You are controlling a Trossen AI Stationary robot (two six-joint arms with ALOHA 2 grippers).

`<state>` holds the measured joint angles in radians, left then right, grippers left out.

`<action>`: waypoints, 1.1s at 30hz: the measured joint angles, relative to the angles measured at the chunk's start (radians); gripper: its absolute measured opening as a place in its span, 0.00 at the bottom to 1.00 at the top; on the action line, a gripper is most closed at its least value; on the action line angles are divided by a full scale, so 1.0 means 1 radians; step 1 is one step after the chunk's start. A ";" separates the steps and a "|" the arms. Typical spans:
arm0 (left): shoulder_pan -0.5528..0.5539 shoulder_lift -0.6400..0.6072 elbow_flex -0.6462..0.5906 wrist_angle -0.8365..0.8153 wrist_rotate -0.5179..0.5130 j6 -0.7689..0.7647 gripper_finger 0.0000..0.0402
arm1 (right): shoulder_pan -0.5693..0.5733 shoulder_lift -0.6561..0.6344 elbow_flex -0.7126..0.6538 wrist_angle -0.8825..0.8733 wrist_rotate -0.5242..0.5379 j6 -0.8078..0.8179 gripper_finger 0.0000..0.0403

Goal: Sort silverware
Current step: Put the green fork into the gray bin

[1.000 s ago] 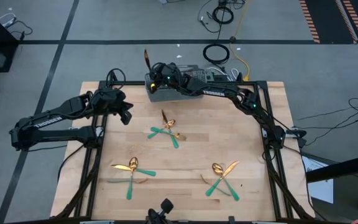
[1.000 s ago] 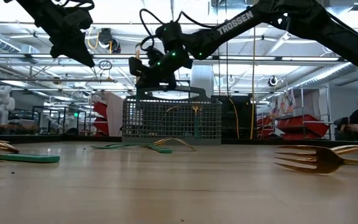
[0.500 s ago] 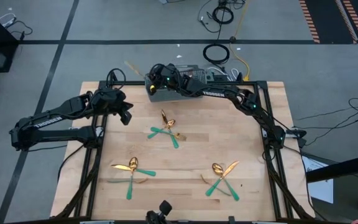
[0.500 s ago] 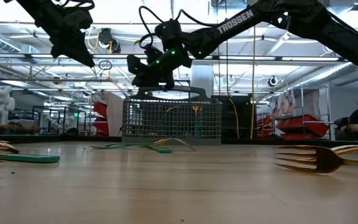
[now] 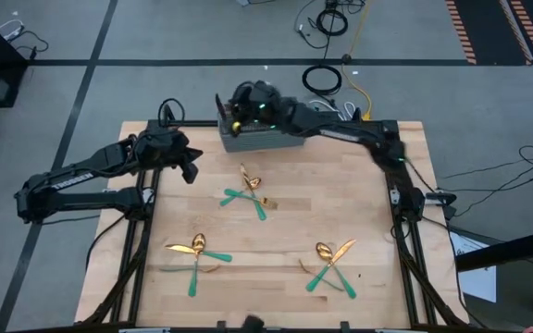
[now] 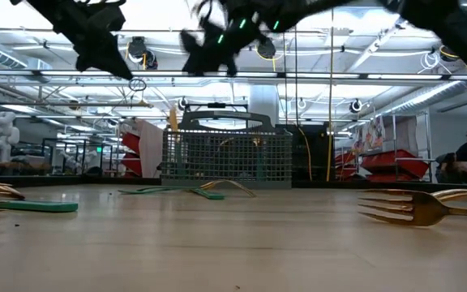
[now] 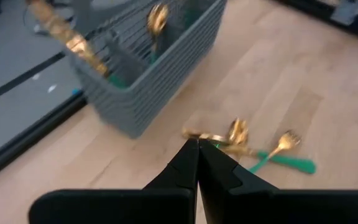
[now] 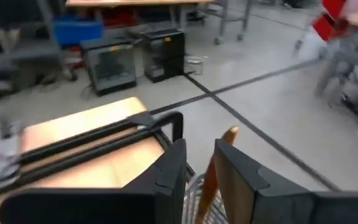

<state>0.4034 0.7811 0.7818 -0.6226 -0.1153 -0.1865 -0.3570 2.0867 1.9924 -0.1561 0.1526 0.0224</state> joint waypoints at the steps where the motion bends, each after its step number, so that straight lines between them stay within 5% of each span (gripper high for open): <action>1: -0.001 0.006 0.000 0.016 0.012 0.012 0.03 | 0.006 -0.050 0.000 -0.078 -0.036 -0.033 0.19; 5: 0.000 0.035 0.000 0.031 0.015 0.040 0.03 | 0.041 -0.217 0.008 -0.484 -0.085 -0.129 0.19; 10: 0.000 0.049 0.000 0.031 0.017 0.043 0.03 | 0.122 -0.200 -0.001 -0.866 -0.128 -0.160 0.20; 24: 0.000 0.044 0.000 -0.070 0.018 0.035 0.03 | 0.224 0.097 0.002 -0.902 -0.313 -0.208 0.49; 33: 0.000 0.043 0.000 -0.079 0.018 0.035 0.03 | 0.227 0.186 0.002 -0.894 -0.313 -0.175 0.53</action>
<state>0.4033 0.8242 0.7818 -0.7013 -0.0971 -0.1514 -0.1298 2.2723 1.9942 -1.0498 -0.1608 -0.1524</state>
